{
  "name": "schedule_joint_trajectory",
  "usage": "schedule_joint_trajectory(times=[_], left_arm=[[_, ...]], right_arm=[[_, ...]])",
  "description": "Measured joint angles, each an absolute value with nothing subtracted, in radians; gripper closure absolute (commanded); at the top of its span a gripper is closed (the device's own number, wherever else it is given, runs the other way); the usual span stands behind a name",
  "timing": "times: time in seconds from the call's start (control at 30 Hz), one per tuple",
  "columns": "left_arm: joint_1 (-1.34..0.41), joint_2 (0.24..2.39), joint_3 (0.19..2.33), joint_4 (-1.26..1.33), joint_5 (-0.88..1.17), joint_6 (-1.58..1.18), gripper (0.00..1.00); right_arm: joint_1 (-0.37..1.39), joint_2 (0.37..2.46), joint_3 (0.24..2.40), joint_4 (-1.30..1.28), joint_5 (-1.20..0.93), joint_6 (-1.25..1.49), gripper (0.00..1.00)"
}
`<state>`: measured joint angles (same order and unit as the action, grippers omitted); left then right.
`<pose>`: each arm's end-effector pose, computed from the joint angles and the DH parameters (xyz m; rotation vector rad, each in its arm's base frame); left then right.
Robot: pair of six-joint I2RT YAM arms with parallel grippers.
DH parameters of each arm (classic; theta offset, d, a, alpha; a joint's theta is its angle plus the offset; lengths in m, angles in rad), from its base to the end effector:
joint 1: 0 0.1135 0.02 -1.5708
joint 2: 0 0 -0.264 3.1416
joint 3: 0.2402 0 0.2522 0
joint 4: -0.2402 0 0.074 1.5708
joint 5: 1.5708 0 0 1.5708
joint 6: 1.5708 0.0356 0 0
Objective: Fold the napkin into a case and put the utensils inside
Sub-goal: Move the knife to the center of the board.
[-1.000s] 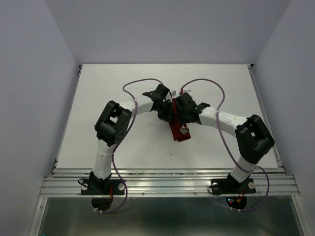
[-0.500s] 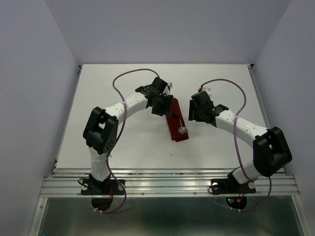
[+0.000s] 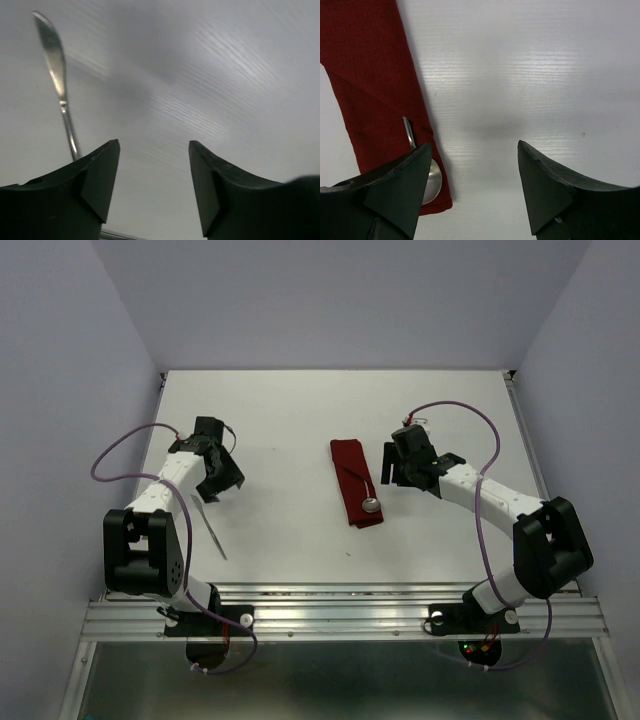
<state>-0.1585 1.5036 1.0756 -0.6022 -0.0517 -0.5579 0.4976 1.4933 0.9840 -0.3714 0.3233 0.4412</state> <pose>0.3029 -0.0465 0.2359 -0.5363 2.5556 -0.1904 0.2789 0.1386 0.2266 0.0726 2.3902 0.0409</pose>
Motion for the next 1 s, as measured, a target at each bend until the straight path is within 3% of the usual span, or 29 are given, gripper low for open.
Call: schedule_joint_trajectory(times=[0.13, 0.23, 0.53, 0.57, 0.6, 0.67, 0.8, 1.0], left_arm=[[-0.049, 1.453, 0.982, -0.646, -0.118, -0.651, 0.07], [0.028, 1.423, 0.931, -0.656, -0.131, -0.696, 0.04], [0.111, 1.464, 0.812, -0.58, -0.087, -0.745, 0.21], [0.111, 1.476, 0.796, -0.568, -0.081, -0.746, 0.26], [0.11, 1.485, 0.791, -0.575, -0.081, -0.748, 0.37], [0.11, 1.479, 0.784, -0.567, -0.08, -0.746, 0.46], [0.08, 1.482, 0.786, -0.551, -0.07, -0.739, 0.46], [-0.149, 1.607, 0.918, -0.487, -0.023, -0.692, 0.46]], right_arm=[[0.498, 1.498, 0.983, -0.357, 0.298, 0.441, 0.25], [0.497, 1.499, 0.983, -0.347, 0.275, 0.442, 0.24], [0.497, 1.499, 0.983, -0.332, 0.259, 0.441, 0.24], [0.497, 1.499, 0.983, -0.331, 0.258, 0.441, 0.24], [0.497, 1.499, 0.983, -0.331, 0.257, 0.441, 0.24], [0.497, 1.499, 0.983, -0.331, 0.257, 0.441, 0.24], [0.497, 1.499, 0.983, -0.331, 0.257, 0.441, 0.24], [0.497, 1.499, 0.983, -0.332, 0.253, 0.445, 0.24]])
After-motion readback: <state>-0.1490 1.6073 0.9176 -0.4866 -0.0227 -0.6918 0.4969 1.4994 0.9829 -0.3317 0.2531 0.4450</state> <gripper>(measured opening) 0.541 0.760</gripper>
